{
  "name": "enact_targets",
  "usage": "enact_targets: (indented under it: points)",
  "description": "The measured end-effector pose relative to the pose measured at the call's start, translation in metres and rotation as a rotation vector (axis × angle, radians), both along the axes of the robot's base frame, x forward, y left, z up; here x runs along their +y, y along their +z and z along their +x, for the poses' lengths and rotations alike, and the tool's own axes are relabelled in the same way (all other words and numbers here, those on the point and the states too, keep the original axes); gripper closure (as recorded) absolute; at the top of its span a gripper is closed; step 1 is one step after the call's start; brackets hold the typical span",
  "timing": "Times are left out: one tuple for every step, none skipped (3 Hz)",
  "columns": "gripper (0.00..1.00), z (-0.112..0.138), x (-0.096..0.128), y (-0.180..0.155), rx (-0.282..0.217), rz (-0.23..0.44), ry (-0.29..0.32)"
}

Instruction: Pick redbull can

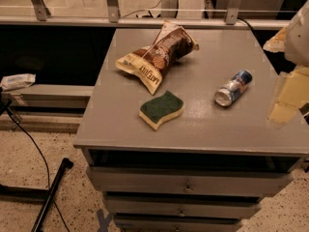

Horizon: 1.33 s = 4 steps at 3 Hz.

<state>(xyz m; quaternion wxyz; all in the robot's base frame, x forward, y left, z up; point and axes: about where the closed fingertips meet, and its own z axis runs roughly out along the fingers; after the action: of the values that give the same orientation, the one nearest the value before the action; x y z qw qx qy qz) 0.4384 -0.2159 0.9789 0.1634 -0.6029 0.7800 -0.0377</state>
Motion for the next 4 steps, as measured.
enact_targets:
  points:
    - [0.00,0.000,0.000,0.000,0.000,0.000,0.000]
    - [0.00,0.013,-0.002,-0.003,-0.010,-0.024,0.031]
    - [0.00,0.048,-0.007,-0.010,-0.027,-0.025,0.104]
    - [0.00,0.101,-0.004,-0.015,-0.064,-0.025,0.282]
